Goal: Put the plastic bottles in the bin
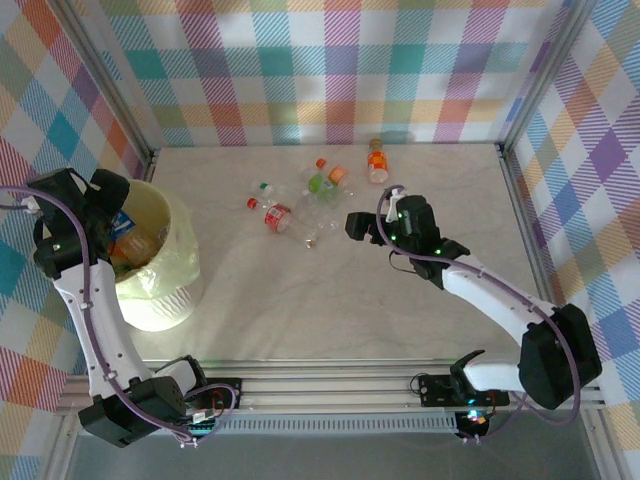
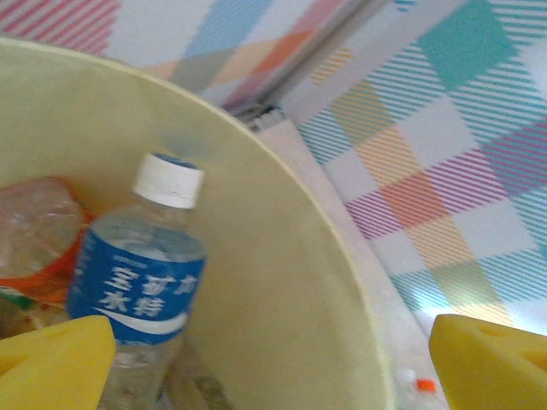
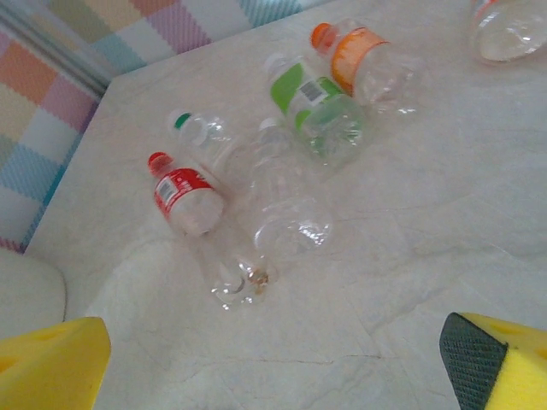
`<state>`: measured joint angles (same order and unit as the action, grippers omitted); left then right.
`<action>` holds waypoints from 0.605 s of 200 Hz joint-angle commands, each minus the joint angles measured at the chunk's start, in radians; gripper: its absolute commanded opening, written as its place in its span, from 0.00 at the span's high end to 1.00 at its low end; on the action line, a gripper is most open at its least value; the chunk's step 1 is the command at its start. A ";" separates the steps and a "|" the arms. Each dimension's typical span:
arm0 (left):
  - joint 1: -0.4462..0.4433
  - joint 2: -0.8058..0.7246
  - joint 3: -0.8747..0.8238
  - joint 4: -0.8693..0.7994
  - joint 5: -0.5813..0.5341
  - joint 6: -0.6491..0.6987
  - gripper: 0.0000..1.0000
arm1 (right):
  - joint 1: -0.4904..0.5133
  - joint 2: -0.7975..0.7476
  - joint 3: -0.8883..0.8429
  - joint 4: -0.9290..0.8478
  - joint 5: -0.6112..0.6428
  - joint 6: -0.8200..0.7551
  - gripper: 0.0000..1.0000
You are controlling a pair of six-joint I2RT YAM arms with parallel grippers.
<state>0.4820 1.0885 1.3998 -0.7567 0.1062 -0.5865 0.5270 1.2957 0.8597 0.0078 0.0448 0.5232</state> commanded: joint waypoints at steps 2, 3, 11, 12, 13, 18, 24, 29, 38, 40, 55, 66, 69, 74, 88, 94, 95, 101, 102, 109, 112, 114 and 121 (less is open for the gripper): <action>-0.018 -0.053 0.035 0.025 0.118 0.018 0.03 | -0.013 0.020 0.032 -0.049 0.086 0.080 0.00; -0.020 -0.056 0.035 0.025 0.120 0.017 0.03 | -0.014 0.021 0.031 -0.049 0.087 0.082 0.00; -0.034 -0.069 0.035 0.032 0.127 0.022 0.02 | -0.017 0.023 0.026 -0.046 0.098 0.099 0.00; -0.036 -0.070 0.035 0.033 0.127 0.022 0.02 | -0.017 0.023 0.026 -0.044 0.098 0.100 0.00; -0.039 -0.072 0.036 0.034 0.128 0.021 0.01 | -0.018 0.024 0.024 -0.043 0.100 0.102 0.00; -0.049 -0.080 0.035 0.040 0.135 0.021 0.01 | -0.020 0.024 0.020 -0.035 0.100 0.110 0.00; -0.064 -0.089 0.032 0.052 0.147 0.020 0.00 | -0.023 0.024 0.014 -0.024 0.097 0.115 0.00; -0.079 -0.097 0.032 0.064 0.156 0.020 0.00 | -0.024 0.025 0.010 -0.016 0.093 0.116 0.00; -0.109 -0.109 0.024 0.085 0.170 0.015 0.00 | -0.025 0.025 0.010 -0.010 0.089 0.118 0.00; -0.117 -0.110 0.022 0.089 0.173 0.013 0.00 | -0.025 0.026 0.010 -0.009 0.086 0.118 0.00; -0.182 -0.125 -0.007 0.146 0.195 -0.004 0.00 | -0.027 0.030 0.012 -0.009 0.075 0.112 0.00; -0.253 -0.127 -0.028 0.180 0.184 -0.009 0.00 | -0.028 0.034 0.015 -0.010 0.065 0.108 0.00; -0.277 -0.127 -0.033 0.188 0.178 -0.007 0.00 | -0.028 0.034 0.015 -0.010 0.062 0.109 0.00; -0.311 -0.127 -0.041 0.201 0.165 -0.005 0.00 | -0.028 0.036 0.016 -0.012 0.056 0.108 0.00; -0.407 -0.114 -0.051 0.233 0.126 0.002 0.00 | -0.028 0.040 0.018 -0.015 0.046 0.107 0.00; -0.447 -0.105 -0.051 0.245 0.114 0.006 0.00 | -0.028 0.042 0.020 -0.017 0.044 0.108 0.00; -0.454 -0.103 -0.052 0.247 0.111 0.008 0.00 | -0.029 0.043 0.019 -0.019 0.044 0.107 0.00; -0.489 -0.091 -0.051 0.255 0.097 0.010 0.00 | -0.030 0.045 0.019 -0.019 0.041 0.105 0.00; -0.494 -0.089 -0.051 0.257 0.095 0.011 0.00 | -0.030 0.046 0.019 -0.019 0.041 0.106 0.00; -0.533 -0.075 -0.053 0.271 0.083 0.019 0.00 | -0.030 0.050 0.022 -0.020 0.037 0.107 0.00; -0.549 -0.068 -0.053 0.276 0.079 0.021 0.00 | -0.030 0.054 0.024 -0.022 0.036 0.107 0.00; -0.559 -0.063 -0.053 0.280 0.077 0.023 0.00 | -0.030 0.055 0.024 -0.023 0.035 0.108 0.00; -0.595 -0.047 -0.053 0.288 0.069 0.027 0.00 | -0.030 0.062 0.030 -0.030 0.029 0.109 0.00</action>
<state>-0.0170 1.0016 1.3613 -0.5579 0.2192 -0.5850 0.5030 1.3376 0.8631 -0.0177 0.0975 0.6186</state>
